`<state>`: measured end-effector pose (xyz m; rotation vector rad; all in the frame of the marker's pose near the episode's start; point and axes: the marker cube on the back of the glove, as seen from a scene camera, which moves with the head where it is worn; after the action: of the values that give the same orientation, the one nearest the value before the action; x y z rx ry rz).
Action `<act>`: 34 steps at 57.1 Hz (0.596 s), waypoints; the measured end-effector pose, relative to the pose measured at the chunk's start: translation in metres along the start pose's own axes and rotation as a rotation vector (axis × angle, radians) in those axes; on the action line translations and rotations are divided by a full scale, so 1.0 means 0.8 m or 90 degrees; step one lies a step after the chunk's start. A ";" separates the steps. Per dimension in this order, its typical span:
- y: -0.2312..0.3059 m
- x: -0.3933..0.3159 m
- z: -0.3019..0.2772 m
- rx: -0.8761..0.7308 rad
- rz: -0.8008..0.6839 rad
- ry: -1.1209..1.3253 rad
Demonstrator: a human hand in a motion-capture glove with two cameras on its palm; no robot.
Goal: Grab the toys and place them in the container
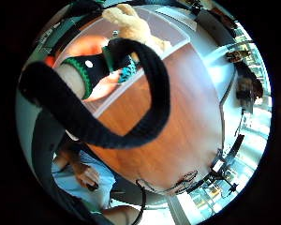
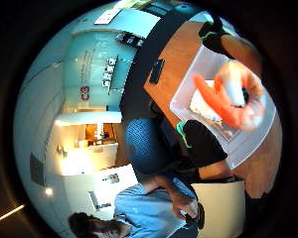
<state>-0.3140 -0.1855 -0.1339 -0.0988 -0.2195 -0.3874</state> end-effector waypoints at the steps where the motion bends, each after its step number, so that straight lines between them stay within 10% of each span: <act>1: 0.004 0.004 0.000 0.005 0.000 0.000; 34: 0.170 0.314 0.088 0.078 0.240 0.140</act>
<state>-0.0483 -0.1418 -0.0148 0.0245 -0.0044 -0.0075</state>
